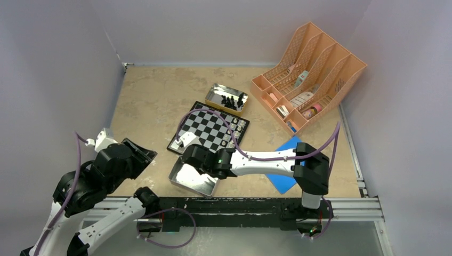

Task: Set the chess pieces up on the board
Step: Pick up the chess piece from the storage box.

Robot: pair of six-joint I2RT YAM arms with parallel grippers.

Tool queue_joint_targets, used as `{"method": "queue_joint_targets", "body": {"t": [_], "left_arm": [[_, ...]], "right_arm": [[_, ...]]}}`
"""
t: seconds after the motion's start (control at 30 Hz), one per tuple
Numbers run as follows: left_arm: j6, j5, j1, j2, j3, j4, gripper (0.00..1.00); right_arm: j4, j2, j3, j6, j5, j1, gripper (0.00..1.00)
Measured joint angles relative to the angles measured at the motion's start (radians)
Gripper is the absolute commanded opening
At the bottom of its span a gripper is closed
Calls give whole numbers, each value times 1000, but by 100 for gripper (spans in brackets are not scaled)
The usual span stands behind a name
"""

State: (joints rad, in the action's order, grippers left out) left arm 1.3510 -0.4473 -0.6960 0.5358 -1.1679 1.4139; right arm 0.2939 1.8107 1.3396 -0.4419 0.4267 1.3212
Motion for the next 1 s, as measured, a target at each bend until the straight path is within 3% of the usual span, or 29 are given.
{"method": "queue_joint_targets", "body": {"t": [0.13,0.37,0.53,0.77,1.0], "left_arm": [[-9,-5,0,-6,-36,6,45],[-26,-14,0,-3,-113,-15,45],[-31,-20,0,3,-140,-41,45],[-32,-23,0,2,-136,-75,45],[-31,-23,0,-6,-148,-61,45]], "right_arm": [[-78,-33,-47,216,-41,0,28],[-161,-219,-216,679,-264,0,25],[-188,-305,-310,998,-415,-2,34],[-150,-230,-300,1307,-494,-29,33],[-142,-142,-280,1467,-497,-43,33]]}}
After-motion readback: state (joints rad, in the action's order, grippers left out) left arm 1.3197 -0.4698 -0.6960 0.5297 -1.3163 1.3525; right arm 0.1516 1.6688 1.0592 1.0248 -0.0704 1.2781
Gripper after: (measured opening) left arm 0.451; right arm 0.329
